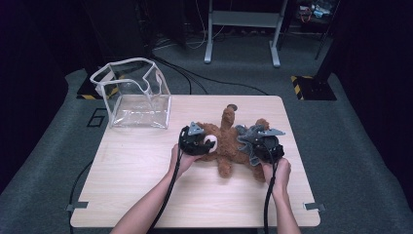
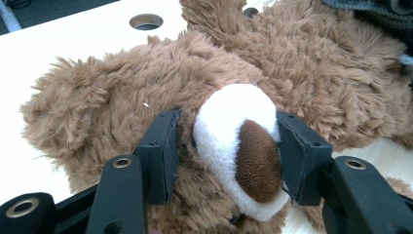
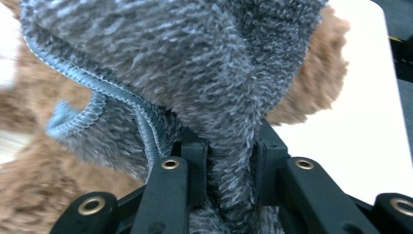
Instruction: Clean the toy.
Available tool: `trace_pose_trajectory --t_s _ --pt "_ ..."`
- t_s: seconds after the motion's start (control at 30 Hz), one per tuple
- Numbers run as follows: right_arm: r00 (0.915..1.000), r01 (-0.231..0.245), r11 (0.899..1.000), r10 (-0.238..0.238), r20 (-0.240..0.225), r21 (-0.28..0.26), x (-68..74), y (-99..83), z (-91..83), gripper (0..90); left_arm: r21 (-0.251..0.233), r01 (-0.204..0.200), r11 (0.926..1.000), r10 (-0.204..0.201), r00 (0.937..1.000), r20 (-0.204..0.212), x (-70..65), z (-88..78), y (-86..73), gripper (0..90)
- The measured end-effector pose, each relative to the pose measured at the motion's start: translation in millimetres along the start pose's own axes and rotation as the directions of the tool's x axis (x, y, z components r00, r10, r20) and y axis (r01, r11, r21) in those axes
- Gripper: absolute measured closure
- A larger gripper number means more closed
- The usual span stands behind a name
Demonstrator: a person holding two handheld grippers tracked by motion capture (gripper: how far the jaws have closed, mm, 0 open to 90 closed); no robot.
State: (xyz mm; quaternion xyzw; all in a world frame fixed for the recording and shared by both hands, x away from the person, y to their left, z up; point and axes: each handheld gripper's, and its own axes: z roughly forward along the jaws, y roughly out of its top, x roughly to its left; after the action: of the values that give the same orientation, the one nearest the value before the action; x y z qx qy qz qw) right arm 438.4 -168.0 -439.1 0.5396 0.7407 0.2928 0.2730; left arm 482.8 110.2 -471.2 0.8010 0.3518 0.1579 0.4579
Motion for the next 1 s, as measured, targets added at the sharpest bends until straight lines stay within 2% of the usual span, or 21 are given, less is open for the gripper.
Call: trace_pose_trajectory --t_s 0.1,0.13,0.2,0.27,0.37,0.43,0.5,0.53,0.63,0.73,0.87,0.93,1.0 --pt "1.0 -0.001 1.0 0.001 0.002 -0.027 2.2 1.3 -6.5 71.9 -0.002 0.006 1.0 -0.006 1.0 0.0 0.7 0.0 -0.2 46.4" --pt "1.0 0.005 0.999 -0.005 -0.005 -0.054 8.4 2.5 -12.9 71.9 -0.001 0.009 1.0 -0.009 1.0 0.004 1.2 0.0 -0.2 46.4" --pt "0.9976 0.038 0.995 -0.043 -0.054 -0.096 23.7 5.7 -22.8 71.9 -0.002 0.011 0.9999 -0.011 0.9999 0.004 1.6 0.9 0.0 46.4" --pt "0.9923 0.081 0.991 -0.09 -0.085 -0.107 45.9 9.7 -25.5 71.8 -0.001 0.01 0.9999 -0.01 0.9999 0.001 1.8 1.4 1.1 46.4" --pt "0.9815 0.151 0.985 -0.16 -0.105 -0.086 72.8 13.1 -15.5 71.5 0.008 0.01 0.9999 -0.01 0.9999 0.009 3.0 0.7 1.3 46.4" --pt "0.9821 0.153 0.986 -0.159 -0.101 -0.065 83.7 13.2 -2.9 71.4 -0.002 0.022 0.9998 -0.022 0.9997 0.012 3.2 1.3 0.9 46.4" --pt "0.984 0.151 0.987 -0.155 -0.088 -0.049 88.9 11.0 6.0 71.5 0.01 0.01 0.9999 -0.01 0.9999 0.013 4.7 0.9 1.1 46.4" --pt "0.9823 0.165 0.985 -0.169 -0.08 -0.054 89.3 9.6 8.1 71.7 0.01 0.008 0.9999 -0.008 0.9999 0.015 4.9 1.0 1.0 46.5" --pt "0.9824 0.172 0.984 -0.174 -0.068 -0.037 87.6 6.5 5.7 72.8 0.008 0.011 0.9999 -0.011 0.9998 0.016 4.7 1.3 0.9 46.4" --pt "0.9828 0.172 0.985 -0.172 -0.067 -0.014 76.7 -0.1 0.4 73.2 0.004 0.014 0.9999 -0.014 0.9998 0.017 4.8 1.2 0.7 46.4" --pt "0.9891 0.139 0.99 -0.138 -0.051 0.009 52.9 -16.9 -5.3 73.3 0.001 0.014 0.9999 -0.014 0.9997 0.021 5.1 1.4 0.6 46.4" --pt "0.9951 0.089 0.996 -0.088 -0.045 0.025 36.9 -27.9 -7.1 73.3 -0.001 0.019 0.9998 -0.019 0.9996 0.019 4.1 1.8 0.8 46.4" --pt "0.9969 0.056 0.998 -0.055 -0.056 0.023 27.8 -33.1 -9.4 73.3 0.001 0.017 0.9999 -0.017 0.9996 0.021 4.3 1.8 0.9 46.4"
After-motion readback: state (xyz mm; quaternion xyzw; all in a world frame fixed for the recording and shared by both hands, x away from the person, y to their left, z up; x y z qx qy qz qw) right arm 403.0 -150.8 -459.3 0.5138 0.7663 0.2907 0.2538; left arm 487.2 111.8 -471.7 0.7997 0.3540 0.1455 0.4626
